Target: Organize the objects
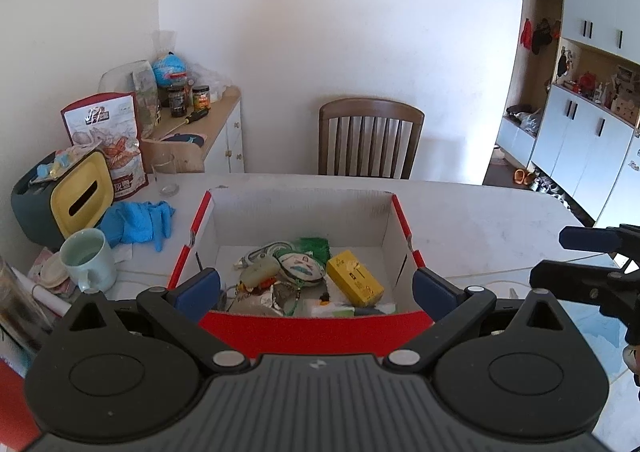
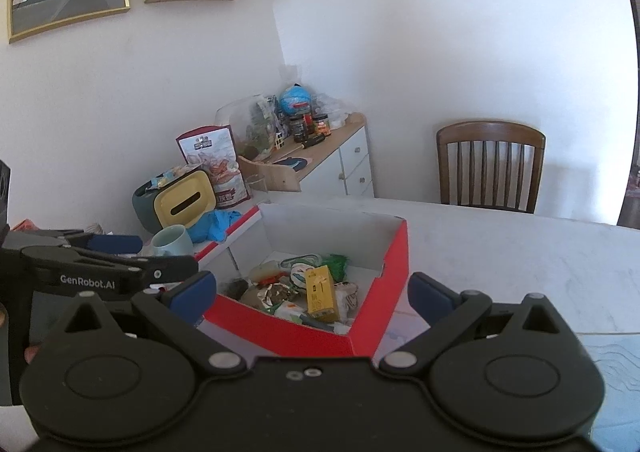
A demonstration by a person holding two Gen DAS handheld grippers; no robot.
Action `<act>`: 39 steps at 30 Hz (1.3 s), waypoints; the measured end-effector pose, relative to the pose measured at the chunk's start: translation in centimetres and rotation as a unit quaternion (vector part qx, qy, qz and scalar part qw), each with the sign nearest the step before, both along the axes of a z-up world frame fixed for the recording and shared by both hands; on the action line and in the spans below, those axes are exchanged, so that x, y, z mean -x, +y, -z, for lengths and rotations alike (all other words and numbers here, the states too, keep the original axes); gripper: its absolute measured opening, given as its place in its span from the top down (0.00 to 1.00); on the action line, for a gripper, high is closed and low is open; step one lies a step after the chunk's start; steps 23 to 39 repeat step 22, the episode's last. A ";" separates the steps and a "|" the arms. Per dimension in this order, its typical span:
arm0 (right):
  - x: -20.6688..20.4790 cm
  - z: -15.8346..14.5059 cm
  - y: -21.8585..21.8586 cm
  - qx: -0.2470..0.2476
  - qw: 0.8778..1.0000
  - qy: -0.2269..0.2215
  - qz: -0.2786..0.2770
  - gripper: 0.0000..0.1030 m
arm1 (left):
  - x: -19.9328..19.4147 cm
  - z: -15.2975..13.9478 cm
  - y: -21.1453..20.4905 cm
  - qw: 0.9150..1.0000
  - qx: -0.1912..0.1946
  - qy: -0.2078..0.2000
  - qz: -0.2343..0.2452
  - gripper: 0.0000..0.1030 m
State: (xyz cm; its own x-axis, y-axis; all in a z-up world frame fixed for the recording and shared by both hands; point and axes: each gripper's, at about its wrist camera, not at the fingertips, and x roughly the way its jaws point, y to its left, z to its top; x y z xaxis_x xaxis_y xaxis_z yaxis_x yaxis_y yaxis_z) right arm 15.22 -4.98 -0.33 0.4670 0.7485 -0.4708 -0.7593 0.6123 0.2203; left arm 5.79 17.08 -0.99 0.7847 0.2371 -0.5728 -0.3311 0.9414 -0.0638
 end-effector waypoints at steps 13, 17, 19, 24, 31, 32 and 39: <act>1.0 0.9 -1.4 0.013 1.000 -0.008 0.016 0.01 | 0.2 1.0 -0.9 1.000 -0.011 0.006 -0.004 0.00; 0.8 1.5 -2.1 0.018 1.000 -0.001 0.025 0.01 | -0.2 1.2 -1.0 1.000 -0.008 0.009 -0.001 0.00; 0.6 1.8 -2.6 0.022 0.999 0.000 0.032 0.01 | -0.4 1.2 -1.2 1.000 -0.009 0.009 0.000 0.00; -0.1 2.4 -3.9 0.027 0.998 0.004 0.051 0.01 | -0.9 1.1 -1.6 1.000 -0.007 0.011 0.004 0.00; -0.1 2.4 -3.9 0.027 0.998 0.004 0.051 0.01 | -0.9 1.1 -1.6 1.000 -0.007 0.011 0.004 0.00; -0.1 2.4 -3.9 0.027 0.998 0.004 0.051 0.01 | -0.9 1.1 -1.6 1.000 -0.007 0.011 0.004 0.00; -0.1 2.4 -3.9 0.027 0.998 0.004 0.051 0.01 | -0.9 1.1 -1.6 1.000 -0.007 0.011 0.004 0.00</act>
